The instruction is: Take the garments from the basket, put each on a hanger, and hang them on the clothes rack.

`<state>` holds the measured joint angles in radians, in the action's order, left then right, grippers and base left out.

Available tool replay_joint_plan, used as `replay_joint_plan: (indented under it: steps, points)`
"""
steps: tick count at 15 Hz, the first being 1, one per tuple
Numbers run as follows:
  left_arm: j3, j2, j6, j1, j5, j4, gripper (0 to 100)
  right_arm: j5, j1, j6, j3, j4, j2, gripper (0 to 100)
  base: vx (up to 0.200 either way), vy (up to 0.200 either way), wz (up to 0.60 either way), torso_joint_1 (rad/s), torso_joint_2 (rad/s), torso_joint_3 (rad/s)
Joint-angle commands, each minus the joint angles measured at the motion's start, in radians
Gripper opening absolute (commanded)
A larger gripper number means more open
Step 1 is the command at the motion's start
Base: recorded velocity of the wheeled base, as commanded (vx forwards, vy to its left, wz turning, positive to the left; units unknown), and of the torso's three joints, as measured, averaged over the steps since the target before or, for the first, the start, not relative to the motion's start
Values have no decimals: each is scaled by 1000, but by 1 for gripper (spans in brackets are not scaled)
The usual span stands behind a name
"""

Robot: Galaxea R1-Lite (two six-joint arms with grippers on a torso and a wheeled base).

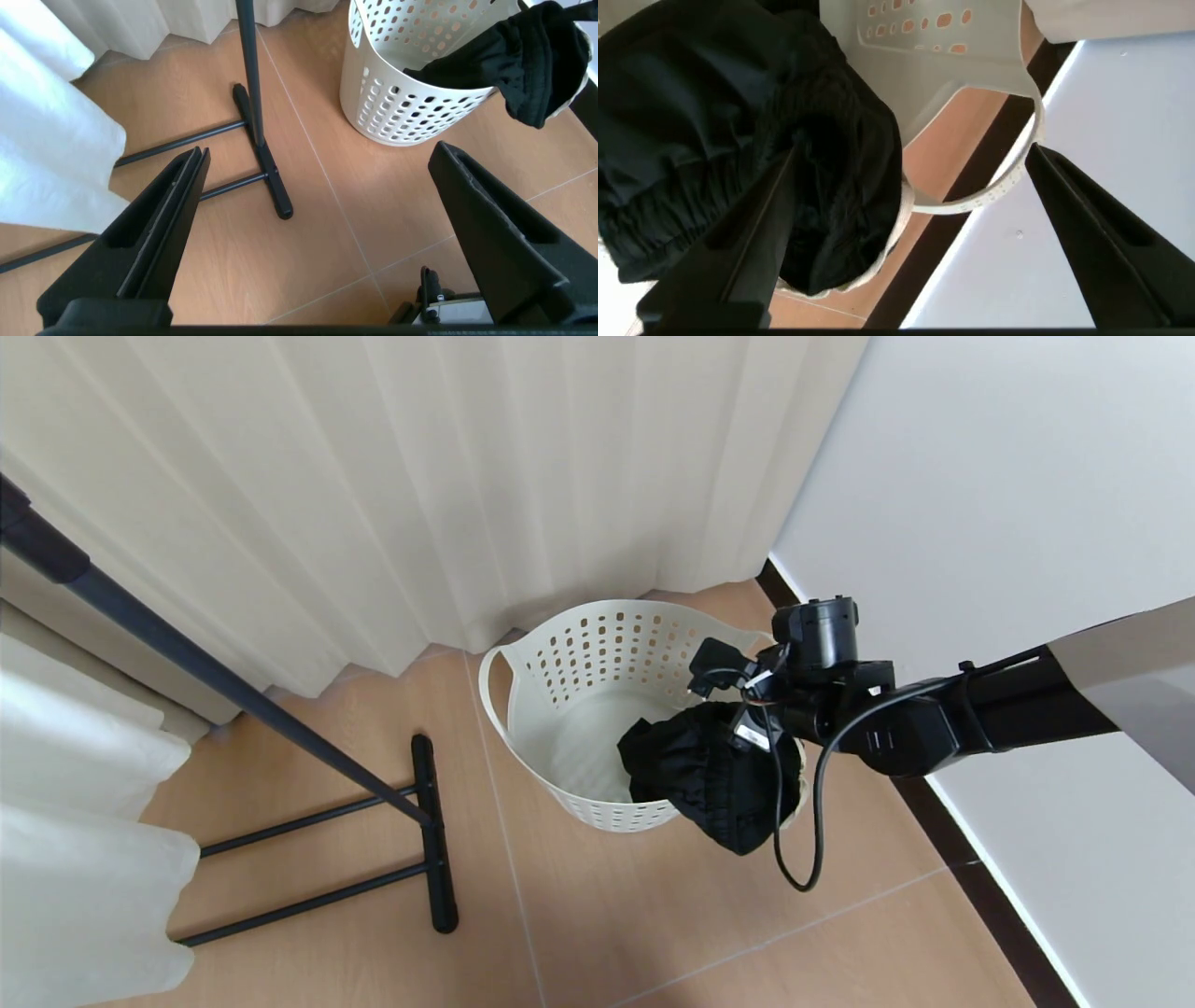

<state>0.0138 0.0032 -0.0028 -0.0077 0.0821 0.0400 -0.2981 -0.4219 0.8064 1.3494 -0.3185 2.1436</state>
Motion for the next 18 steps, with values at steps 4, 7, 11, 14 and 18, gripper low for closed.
replay_joint_plan:
  steps: [4,7,11,14,18]
  points:
    - [0,0,0,0,-1,0,100,-1,18,0,31,-5,59,100,0,0,0,0,0,0]
    - [0,0,0,0,-1,0,100,-1,22,0,63,-5,90,100,0,0,0,0,0,0]
    - [0,0,0,0,-1,0,100,-3,26,-12,105,-5,124,0,0,0,0,0,0,0]
    - [0,0,0,0,1,0,100,-36,22,-90,83,-10,113,0,0,0,0,0,0,0]
    - [0,0,0,0,1,0,100,-39,-32,-339,-161,-10,-191,0,0,0,0,0,0,0]
